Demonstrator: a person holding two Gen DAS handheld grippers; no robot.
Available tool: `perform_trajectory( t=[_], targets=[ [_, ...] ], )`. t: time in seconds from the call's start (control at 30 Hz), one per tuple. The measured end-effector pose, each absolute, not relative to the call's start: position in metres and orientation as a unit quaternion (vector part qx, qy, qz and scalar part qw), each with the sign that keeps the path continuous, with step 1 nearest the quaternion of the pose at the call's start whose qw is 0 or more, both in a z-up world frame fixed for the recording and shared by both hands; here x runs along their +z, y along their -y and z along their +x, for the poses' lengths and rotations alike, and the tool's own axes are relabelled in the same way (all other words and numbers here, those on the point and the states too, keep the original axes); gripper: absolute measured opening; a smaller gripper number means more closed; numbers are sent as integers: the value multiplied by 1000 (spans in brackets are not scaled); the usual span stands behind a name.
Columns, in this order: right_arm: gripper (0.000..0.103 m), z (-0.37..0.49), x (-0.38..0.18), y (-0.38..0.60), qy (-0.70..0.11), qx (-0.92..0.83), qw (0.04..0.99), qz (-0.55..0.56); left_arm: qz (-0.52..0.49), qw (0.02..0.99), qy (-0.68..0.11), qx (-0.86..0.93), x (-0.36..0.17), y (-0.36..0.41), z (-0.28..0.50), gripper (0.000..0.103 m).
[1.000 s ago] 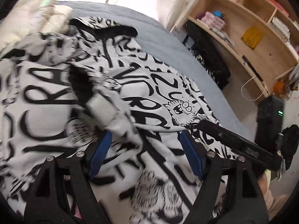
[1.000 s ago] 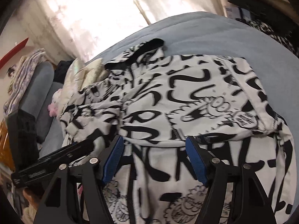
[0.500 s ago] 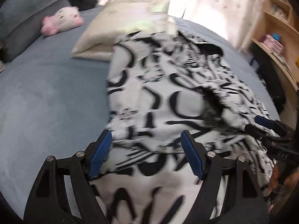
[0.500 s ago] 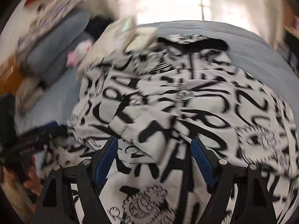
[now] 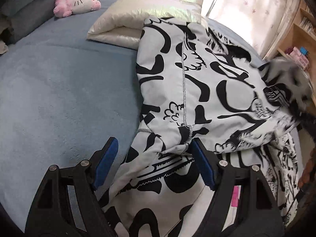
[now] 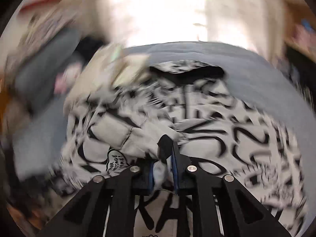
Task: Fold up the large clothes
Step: 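Grasp the jacket side edge with the left tool and fold it toward the zipper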
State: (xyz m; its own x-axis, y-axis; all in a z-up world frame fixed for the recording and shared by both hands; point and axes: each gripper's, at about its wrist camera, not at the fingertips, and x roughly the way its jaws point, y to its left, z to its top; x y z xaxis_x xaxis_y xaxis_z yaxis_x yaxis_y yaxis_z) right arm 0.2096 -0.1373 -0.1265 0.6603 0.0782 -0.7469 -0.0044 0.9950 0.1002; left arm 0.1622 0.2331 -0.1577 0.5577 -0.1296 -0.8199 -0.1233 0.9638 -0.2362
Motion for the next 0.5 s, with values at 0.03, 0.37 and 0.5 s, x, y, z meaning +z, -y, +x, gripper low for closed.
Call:
perform_trajectory(
  t=[0.03, 0.37, 0.5],
  targets=[
    [37, 212, -144, 153, -451, -5, 891, 60, -130, 871, -473, -2, -159, -232, 163, 74],
    [81, 207, -172, 229, -519, 5, 837, 172, -117, 878, -462, -37, -123, -236, 182, 74],
    [81, 248, -167, 245, -507, 12, 840, 191, -100, 872, -476, -45, -121, -235, 225, 74]
  ],
)
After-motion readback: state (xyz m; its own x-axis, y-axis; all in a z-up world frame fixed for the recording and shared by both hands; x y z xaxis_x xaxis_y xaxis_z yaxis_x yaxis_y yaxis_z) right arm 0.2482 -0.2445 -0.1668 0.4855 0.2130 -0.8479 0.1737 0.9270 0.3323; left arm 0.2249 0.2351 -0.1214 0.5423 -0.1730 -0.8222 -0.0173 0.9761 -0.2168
